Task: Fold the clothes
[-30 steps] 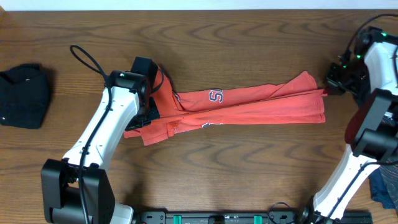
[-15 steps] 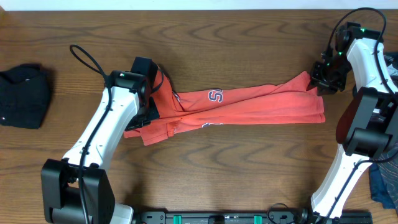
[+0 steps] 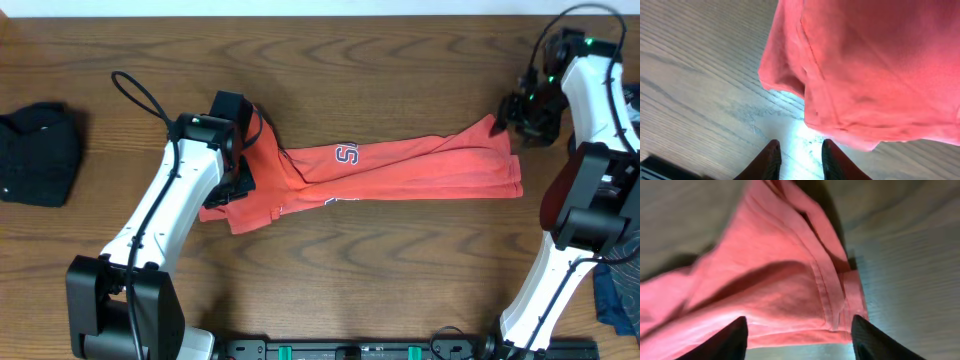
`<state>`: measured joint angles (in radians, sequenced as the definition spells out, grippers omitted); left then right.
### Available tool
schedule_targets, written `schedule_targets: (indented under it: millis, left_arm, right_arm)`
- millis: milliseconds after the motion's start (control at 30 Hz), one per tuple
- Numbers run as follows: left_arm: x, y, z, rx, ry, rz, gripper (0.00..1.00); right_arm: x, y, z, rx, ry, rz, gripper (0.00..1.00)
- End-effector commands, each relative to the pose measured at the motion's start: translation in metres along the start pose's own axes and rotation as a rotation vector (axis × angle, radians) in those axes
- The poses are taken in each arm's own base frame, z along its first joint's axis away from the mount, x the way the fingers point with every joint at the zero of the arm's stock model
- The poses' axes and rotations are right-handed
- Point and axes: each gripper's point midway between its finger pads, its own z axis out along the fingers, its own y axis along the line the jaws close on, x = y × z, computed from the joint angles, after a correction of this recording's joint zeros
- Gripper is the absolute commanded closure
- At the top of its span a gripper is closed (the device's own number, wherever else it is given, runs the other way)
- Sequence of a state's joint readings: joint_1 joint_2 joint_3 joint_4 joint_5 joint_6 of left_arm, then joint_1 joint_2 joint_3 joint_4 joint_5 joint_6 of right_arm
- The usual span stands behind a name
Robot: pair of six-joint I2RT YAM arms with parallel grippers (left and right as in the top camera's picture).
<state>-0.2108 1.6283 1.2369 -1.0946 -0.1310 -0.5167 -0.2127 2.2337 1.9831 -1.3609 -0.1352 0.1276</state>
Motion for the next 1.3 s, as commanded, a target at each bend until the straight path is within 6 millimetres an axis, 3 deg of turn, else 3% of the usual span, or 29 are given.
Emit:
schedule_targets:
  millis: [0,100,233,267,300,333,467,600,800,967,1267]
  left_arm:
    - [-0.010,0.001,-0.011,0.014,-0.041,-0.005,0.71]
    - [-0.017,-0.010,-0.024,0.086,-0.063,-0.015,0.70]
    - [-0.032,-0.021,-0.030,0.142,-0.116,-0.030,0.55]
    - [-0.033,-0.024,-0.029,0.156,-0.113,-0.031,0.47]
    - [-0.032,-0.026,-0.029,0.167,-0.106,-0.031,0.35]
    - [-0.032,-0.027,-0.029,0.181,-0.100,-0.034,0.30]
    - [-0.031,-0.031,-0.031,0.241,-0.071,-0.051,0.30]
    - [-0.027,-0.037,-0.038,0.336,-0.034,-0.051,0.19]
    - [-0.020,-0.024,-0.050,0.384,-0.013,-0.049,0.06]
    - [-0.013,-0.019,-0.060,0.397,-0.017,-0.024,0.02]
    - [-0.003,-0.025,-0.067,0.450,0.014,0.012,0.01]
  right_arm:
    - [-0.018,0.014,-0.040,-0.018,-0.109,-0.034,0.32]
    - [-0.020,0.019,-0.063,-0.022,-0.142,-0.048,0.28]
    - [-0.014,0.022,-0.072,-0.029,-0.130,-0.054,0.04]
    - [-0.013,0.023,-0.071,-0.035,-0.121,-0.055,0.02]
    - [-0.011,0.023,-0.070,-0.037,-0.114,-0.059,0.01]
    - [-0.010,0.022,-0.070,-0.037,-0.110,-0.063,0.01]
    - [-0.006,0.014,-0.070,-0.037,-0.088,-0.059,0.01]
    - [0.002,0.007,-0.066,-0.073,-0.044,-0.060,0.01]
    - [0.012,0.000,-0.038,-0.173,0.030,-0.042,0.01]
    - [0.022,0.016,-0.014,-0.402,0.060,-0.124,0.01]
    - [0.036,-0.013,0.036,-0.407,0.104,-0.019,0.01]
